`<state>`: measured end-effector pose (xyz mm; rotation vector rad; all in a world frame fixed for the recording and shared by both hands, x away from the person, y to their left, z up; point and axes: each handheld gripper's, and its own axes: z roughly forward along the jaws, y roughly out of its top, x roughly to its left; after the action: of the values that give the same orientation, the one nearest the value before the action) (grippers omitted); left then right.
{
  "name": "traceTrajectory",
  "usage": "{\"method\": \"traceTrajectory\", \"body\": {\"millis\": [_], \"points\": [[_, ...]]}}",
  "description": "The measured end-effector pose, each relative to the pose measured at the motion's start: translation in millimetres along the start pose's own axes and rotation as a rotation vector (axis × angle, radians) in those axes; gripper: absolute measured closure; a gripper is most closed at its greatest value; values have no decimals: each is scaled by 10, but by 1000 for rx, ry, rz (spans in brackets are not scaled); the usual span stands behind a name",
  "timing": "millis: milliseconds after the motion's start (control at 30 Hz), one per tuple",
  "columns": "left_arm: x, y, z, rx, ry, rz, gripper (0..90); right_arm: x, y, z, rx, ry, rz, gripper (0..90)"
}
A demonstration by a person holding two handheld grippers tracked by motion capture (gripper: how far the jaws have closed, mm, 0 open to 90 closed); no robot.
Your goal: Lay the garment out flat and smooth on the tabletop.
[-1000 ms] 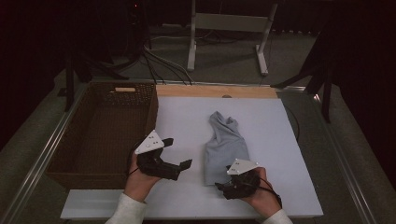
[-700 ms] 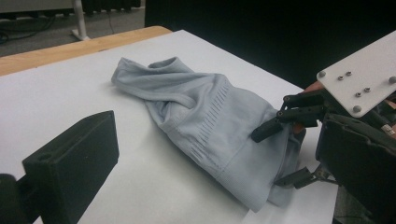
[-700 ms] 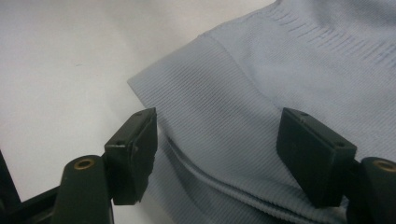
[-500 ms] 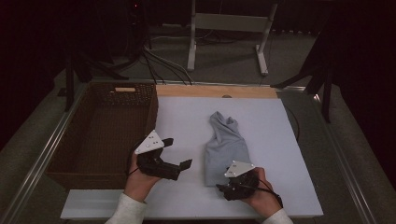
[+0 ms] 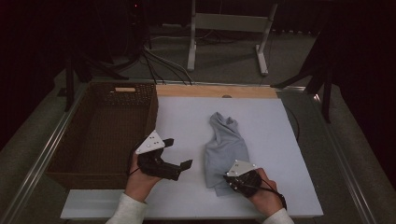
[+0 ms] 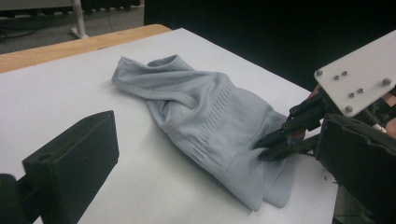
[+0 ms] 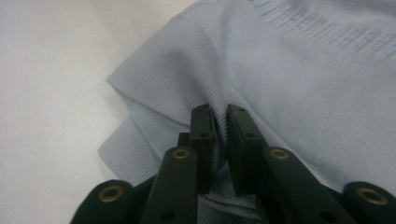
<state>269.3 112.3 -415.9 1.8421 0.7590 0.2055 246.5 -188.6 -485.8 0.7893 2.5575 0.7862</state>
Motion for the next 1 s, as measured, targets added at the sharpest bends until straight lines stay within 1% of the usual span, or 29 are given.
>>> {"method": "traceTrajectory", "body": {"millis": [200, 333, 533, 600, 867, 933, 1000], "points": [[3, 1, -6, 0, 2, 1, 3, -56, 9, -82, -38, -10, 41, 827], [2, 3, -9, 0, 3, 1, 3, -130, 1, -148, -75, -13, 84, 827], [1, 1, -3, 0, 2, 1, 3, -257, -37, -251, -117, -40, 144, 826], [2, 1, -3, 0, 2, 1, 3, -307, -55, -287, -129, -56, 162, 826], [1, -3, 4, 3, 1, 3, 3, -488, -147, -414, -152, -91, 239, 823], [1, -4, 6, 5, 1, 4, 3, -528, -171, -438, -158, -100, 252, 823], [-1, -4, 6, 4, 0, 4, 3, -565, -194, -461, -159, -112, 277, 822]]}}
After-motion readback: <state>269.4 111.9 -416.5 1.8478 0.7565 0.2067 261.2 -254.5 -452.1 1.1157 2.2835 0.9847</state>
